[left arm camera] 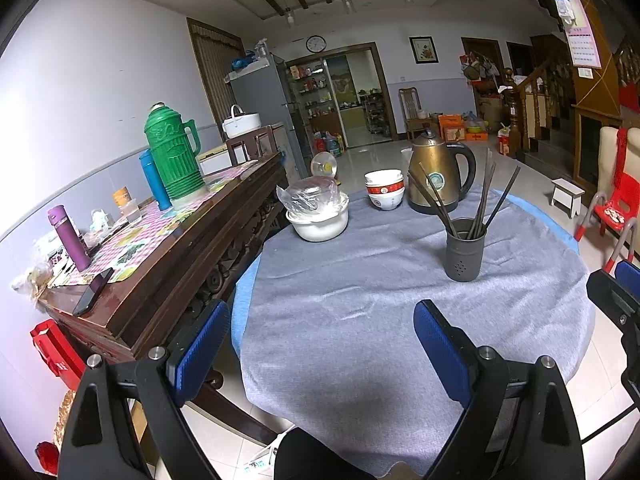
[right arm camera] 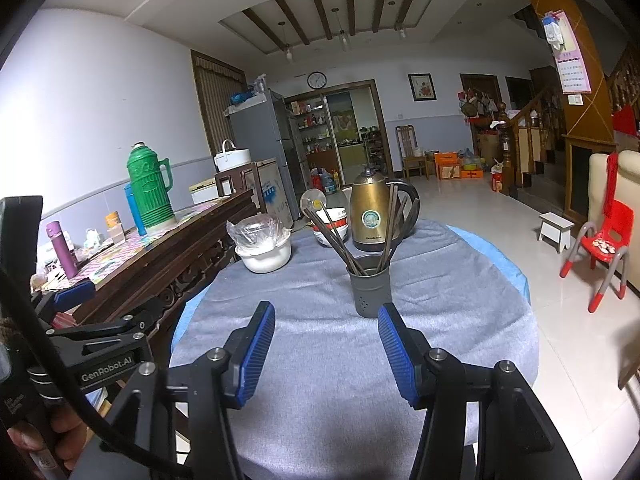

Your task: Organize utensils

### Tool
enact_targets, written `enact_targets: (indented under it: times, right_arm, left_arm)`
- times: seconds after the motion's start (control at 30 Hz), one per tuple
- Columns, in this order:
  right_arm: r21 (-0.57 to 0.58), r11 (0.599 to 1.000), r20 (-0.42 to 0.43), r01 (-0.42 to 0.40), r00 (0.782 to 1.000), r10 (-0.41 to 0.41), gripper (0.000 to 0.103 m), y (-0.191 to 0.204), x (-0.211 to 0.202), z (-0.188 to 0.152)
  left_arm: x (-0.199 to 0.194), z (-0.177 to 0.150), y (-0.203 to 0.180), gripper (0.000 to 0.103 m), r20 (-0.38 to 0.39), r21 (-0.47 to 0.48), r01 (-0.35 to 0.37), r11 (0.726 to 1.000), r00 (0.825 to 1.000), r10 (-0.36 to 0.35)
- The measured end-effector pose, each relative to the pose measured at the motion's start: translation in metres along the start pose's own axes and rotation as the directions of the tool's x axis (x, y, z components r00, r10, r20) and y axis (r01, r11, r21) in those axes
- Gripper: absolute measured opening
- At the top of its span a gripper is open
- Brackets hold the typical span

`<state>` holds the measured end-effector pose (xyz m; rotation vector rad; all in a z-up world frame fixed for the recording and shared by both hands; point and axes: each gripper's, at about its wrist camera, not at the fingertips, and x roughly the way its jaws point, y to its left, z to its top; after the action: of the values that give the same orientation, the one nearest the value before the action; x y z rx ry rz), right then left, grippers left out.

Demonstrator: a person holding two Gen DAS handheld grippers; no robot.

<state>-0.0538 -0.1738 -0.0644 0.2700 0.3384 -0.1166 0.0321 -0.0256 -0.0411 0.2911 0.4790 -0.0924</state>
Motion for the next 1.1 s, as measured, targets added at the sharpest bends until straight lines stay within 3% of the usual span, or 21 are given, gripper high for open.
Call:
enact_targets:
  times: [1.1]
  right_arm:
    - [-0.010, 1.000, 0.005, -0.002, 1.000, 0.002, 0.058, 0.0036, -0.0006, 0.0024]
  left_arm:
    - [-0.0021, -0.0007, 0.0043, 0.093, 0.006, -0.012, -0.017, 1.000, 1.000, 0.017]
